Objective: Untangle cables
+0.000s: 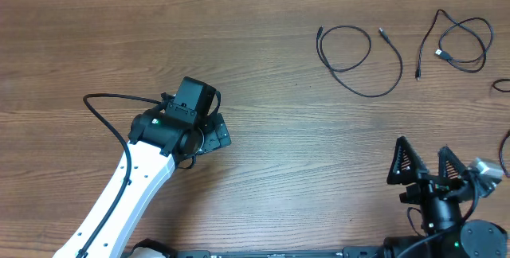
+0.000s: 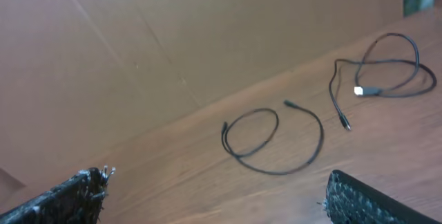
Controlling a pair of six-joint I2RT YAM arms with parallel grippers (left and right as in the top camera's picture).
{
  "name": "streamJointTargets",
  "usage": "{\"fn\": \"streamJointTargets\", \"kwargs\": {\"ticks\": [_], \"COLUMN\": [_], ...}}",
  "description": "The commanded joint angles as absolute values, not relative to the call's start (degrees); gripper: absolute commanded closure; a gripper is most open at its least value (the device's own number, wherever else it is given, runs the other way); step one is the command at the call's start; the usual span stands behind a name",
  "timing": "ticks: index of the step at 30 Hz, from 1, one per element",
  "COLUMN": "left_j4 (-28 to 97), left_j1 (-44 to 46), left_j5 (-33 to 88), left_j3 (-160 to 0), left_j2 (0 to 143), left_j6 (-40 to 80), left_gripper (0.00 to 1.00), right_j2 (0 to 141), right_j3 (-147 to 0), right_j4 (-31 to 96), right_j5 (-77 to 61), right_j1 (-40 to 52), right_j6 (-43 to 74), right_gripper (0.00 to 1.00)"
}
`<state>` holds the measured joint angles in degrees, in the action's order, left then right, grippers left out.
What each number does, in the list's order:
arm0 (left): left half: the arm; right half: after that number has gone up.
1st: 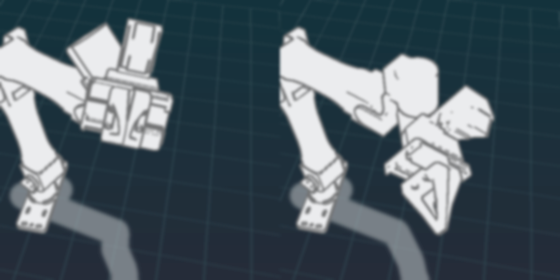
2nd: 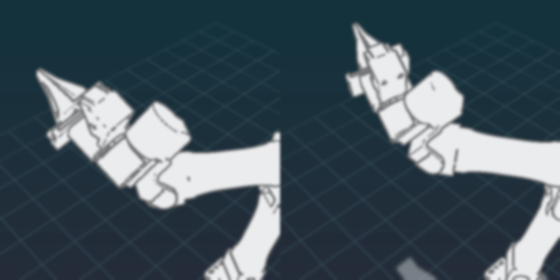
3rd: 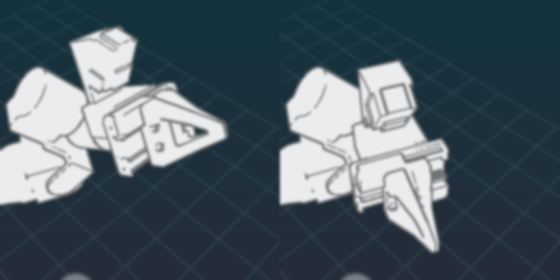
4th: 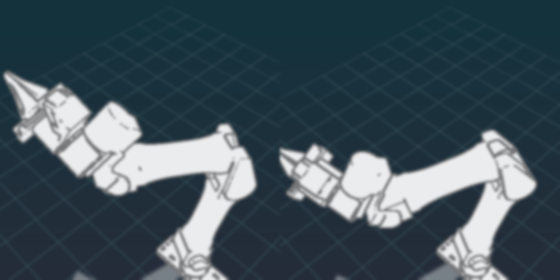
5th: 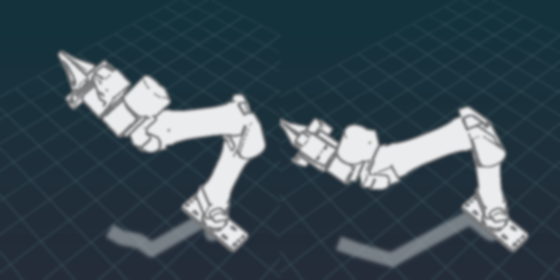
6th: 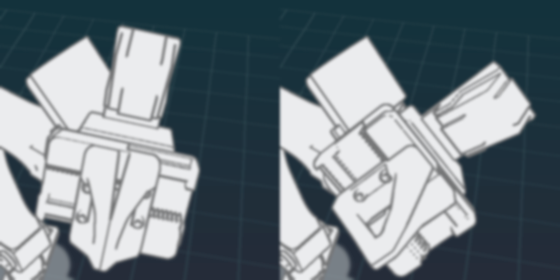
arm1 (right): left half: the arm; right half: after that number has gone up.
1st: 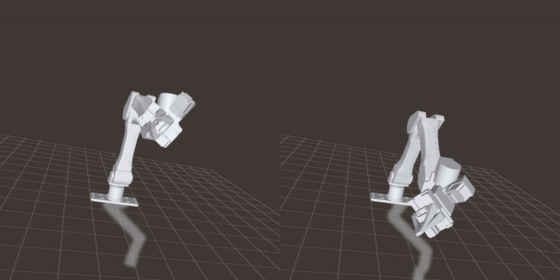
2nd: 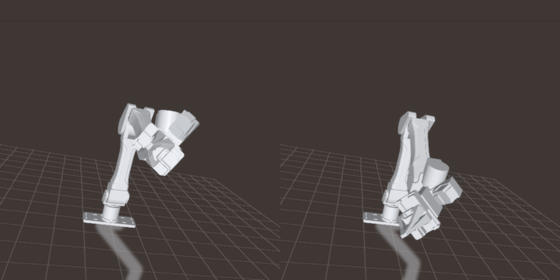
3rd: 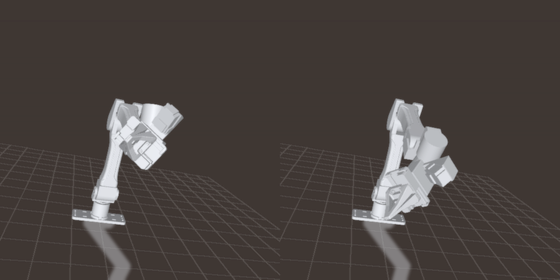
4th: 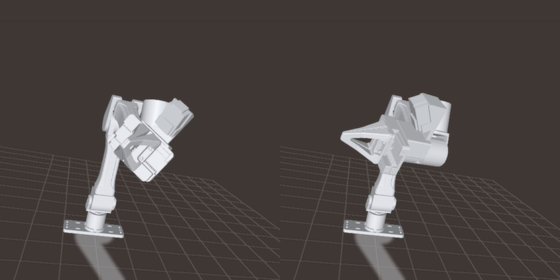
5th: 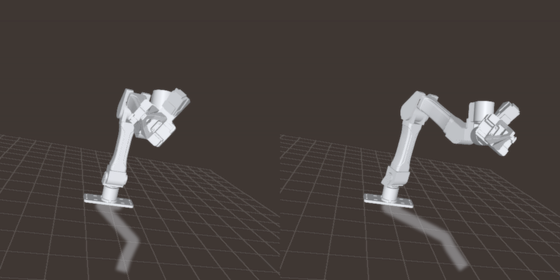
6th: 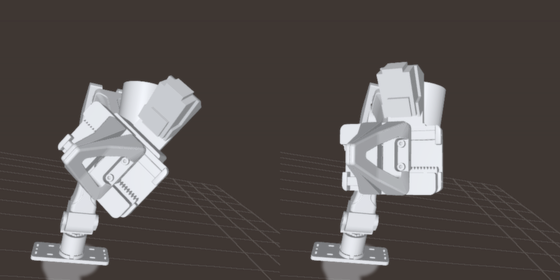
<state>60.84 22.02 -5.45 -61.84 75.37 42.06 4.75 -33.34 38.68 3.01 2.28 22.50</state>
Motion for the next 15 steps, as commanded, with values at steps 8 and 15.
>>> {"fn": "streamJointTargets", "kwargs": {"ticks": [8,15], "left_j4": [60.8,60.8], "left_j1": [21.9,21.9], "left_j5": [-6.4,-6.4], "left_j3": [-61.6,-61.6], "left_j2": [74.9,74.9], "left_j6": [42.9,42.9], "left_gripper": [0.01,0.0], "right_j2": [0.2,0.2], "right_j3": [-21.6,-14.6], "right_j4": [25.4,15.2], "right_j5": [3.4,3.4], "right_j1": [2.2,2.2], "right_j6": [22.7,22.7], "right_gripper": [0.0,0.0]}}
